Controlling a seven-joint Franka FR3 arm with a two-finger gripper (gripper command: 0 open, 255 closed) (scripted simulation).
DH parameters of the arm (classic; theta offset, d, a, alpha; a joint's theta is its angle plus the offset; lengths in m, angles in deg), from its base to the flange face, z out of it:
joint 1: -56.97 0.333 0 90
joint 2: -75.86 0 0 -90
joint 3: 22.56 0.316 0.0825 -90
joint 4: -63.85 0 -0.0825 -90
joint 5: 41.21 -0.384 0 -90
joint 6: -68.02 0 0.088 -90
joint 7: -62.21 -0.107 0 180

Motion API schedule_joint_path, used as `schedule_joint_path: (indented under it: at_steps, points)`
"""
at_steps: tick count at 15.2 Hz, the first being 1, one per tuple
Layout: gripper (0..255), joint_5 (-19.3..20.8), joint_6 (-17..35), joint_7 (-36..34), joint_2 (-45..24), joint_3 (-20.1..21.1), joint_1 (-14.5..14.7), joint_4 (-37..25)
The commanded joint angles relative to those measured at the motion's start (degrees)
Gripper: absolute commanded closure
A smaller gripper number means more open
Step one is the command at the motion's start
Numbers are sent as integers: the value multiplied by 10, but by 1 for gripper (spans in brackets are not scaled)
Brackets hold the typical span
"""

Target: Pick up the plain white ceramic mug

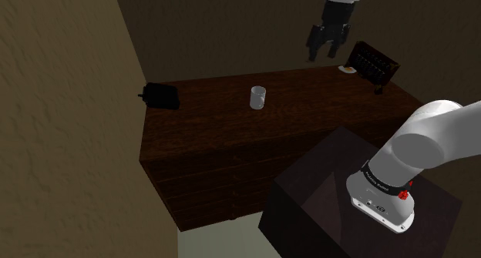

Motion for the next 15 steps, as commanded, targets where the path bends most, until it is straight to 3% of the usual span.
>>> schedule_joint_path:
  at_steps: [1, 8, 15]
  points:
    - [0, 2, 36, 0, -32, 1, -2, 3]
    - [0, 11, 158, -1, -157, 1, -11, -2]
    - [0, 21, 258, -5, -298, -2, -19, -45]
